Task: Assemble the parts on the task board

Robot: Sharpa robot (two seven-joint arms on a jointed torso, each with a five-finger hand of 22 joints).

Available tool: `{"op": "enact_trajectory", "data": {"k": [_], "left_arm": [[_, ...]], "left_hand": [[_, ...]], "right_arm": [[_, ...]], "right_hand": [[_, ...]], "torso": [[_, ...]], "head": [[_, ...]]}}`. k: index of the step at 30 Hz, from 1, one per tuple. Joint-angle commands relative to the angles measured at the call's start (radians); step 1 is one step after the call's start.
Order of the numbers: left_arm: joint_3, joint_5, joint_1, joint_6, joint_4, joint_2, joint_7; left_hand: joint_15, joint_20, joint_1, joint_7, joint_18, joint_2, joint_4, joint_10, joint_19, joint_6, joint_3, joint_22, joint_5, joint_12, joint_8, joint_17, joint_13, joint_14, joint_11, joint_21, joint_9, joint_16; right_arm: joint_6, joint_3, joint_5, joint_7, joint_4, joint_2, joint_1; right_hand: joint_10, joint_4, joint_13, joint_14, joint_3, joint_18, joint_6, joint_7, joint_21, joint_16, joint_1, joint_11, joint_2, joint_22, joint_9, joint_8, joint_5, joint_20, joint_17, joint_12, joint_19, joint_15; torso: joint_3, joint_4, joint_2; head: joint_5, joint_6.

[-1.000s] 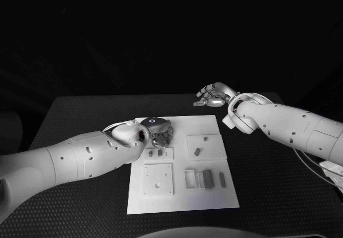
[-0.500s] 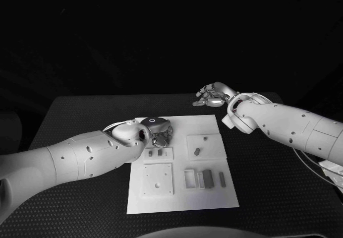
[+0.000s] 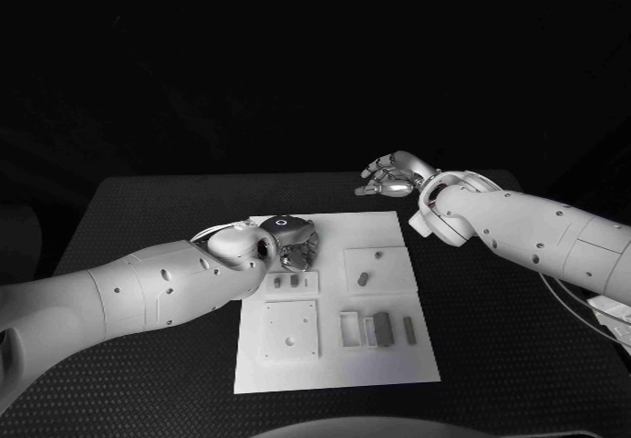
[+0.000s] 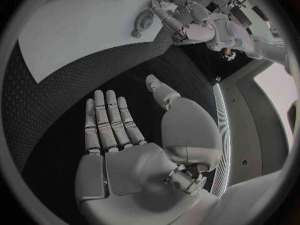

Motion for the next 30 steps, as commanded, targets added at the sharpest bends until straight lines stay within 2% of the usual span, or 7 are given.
{"op": "enact_trajectory", "data": {"k": [1, 6, 12, 23, 28, 30], "left_arm": [[-0.002, -0.011, -0.003, 0.024, -0.002, 0.002, -0.004], [-0.002, -0.011, -0.004, 0.016, 0.000, 0.002, -0.005], [-0.002, -0.006, -0.004, -0.023, 0.001, -0.002, -0.001], [0.000, 0.062, -0.004, -0.084, 0.019, -0.020, -0.005], [0.006, 0.115, -0.004, -0.095, 0.036, -0.035, -0.001], [0.017, 0.133, -0.004, -0.097, 0.040, -0.040, 0.000]], "left_hand": [[-0.002, -0.008, 0.021, 0.002, 0.062, 0.004, 0.000, 0.005, 0.007, 0.004, 0.017, 0.023, 0.003, -0.003, 0.001, -0.004, 0.001, 0.014, -0.002, 0.009, -0.002, 0.004], [-0.001, -0.009, 0.028, 0.002, 0.060, 0.002, 0.000, 0.006, 0.009, 0.005, 0.028, 0.022, 0.003, -0.007, 0.001, -0.008, 0.001, 0.019, -0.002, 0.009, -0.004, 0.001], [-0.008, -0.014, 0.033, -0.003, 0.059, 0.011, 0.000, 0.025, 0.018, 0.021, 0.040, 0.021, 0.004, -0.004, 0.010, -0.013, 0.005, 0.033, -0.008, 0.011, -0.003, 0.000], [-0.014, -0.020, 0.028, -0.009, 0.058, 0.017, 0.000, 0.043, 0.033, 0.033, 0.047, 0.021, 0.003, -0.004, 0.018, -0.018, 0.010, 0.050, -0.015, 0.014, -0.003, 0.000], [-0.015, -0.021, 0.026, -0.010, 0.058, 0.017, 0.000, 0.046, 0.034, 0.035, 0.048, 0.021, 0.003, -0.004, 0.019, -0.018, 0.010, 0.052, -0.016, 0.014, -0.003, 0.000], [-0.015, -0.021, 0.026, -0.010, 0.057, 0.017, 0.000, 0.046, 0.034, 0.035, 0.048, 0.020, 0.003, -0.004, 0.019, -0.018, 0.011, 0.053, -0.016, 0.014, -0.003, 0.000]], "right_arm": [[0.011, 0.000, -0.002, 0.011, 0.002, 0.000, -0.001], [0.011, 0.000, -0.002, 0.012, 0.002, 0.001, -0.001], [0.011, 0.000, -0.002, 0.012, 0.002, 0.001, -0.002], [0.011, 0.000, -0.001, 0.013, 0.001, 0.001, -0.005], [0.011, 0.000, -0.001, 0.012, 0.001, 0.000, -0.006], [0.012, 0.000, -0.001, 0.013, 0.001, 0.000, -0.006]], "right_hand": [[-0.007, -0.001, -0.002, 0.005, -0.007, -0.016, -0.007, 0.063, -0.004, -0.004, 0.003, 0.000, 0.008, 0.002, -0.002, 0.005, 0.000, -0.002, -0.001, -0.004, 0.006, -0.002], [-0.007, -0.001, -0.002, 0.006, -0.008, -0.016, -0.007, 0.063, -0.005, -0.004, 0.003, 0.000, 0.008, 0.002, -0.002, 0.006, 0.000, -0.002, -0.002, -0.004, 0.007, -0.002], [-0.007, -0.001, -0.002, 0.006, -0.008, -0.016, -0.008, 0.063, -0.005, -0.004, 0.002, 0.000, 0.008, 0.002, -0.002, 0.006, 0.000, -0.002, -0.002, -0.004, 0.007, -0.002], [-0.007, -0.001, -0.003, 0.006, -0.008, -0.016, -0.008, 0.063, -0.006, -0.005, 0.002, 0.000, 0.009, 0.003, -0.002, 0.006, 0.000, -0.002, -0.002, -0.004, 0.007, -0.002], [-0.007, -0.002, -0.003, 0.006, -0.008, -0.016, -0.008, 0.063, -0.006, -0.005, 0.002, 0.000, 0.009, 0.003, -0.002, 0.006, 0.000, -0.002, -0.003, -0.004, 0.007, -0.002], [-0.007, -0.002, -0.003, 0.007, -0.008, -0.016, -0.008, 0.063, -0.006, -0.005, 0.002, 0.000, 0.009, 0.003, -0.002, 0.006, 0.000, -0.002, -0.003, -0.004, 0.007, -0.002]], "torso": [[-0.0001, -0.0003, 0.000], [-0.0001, 0.0000, 0.000], [-0.0005, -0.0001, 0.000], [-0.0002, -0.0011, 0.000], [-0.0009, 0.0002, 0.000], [-0.0005, 0.0013, -0.001]], "head": [[-0.002, 0.001], [-0.003, 0.002], [-0.002, 0.003], [-0.003, 0.009], [-0.004, 0.010], [-0.005, 0.011]]}}
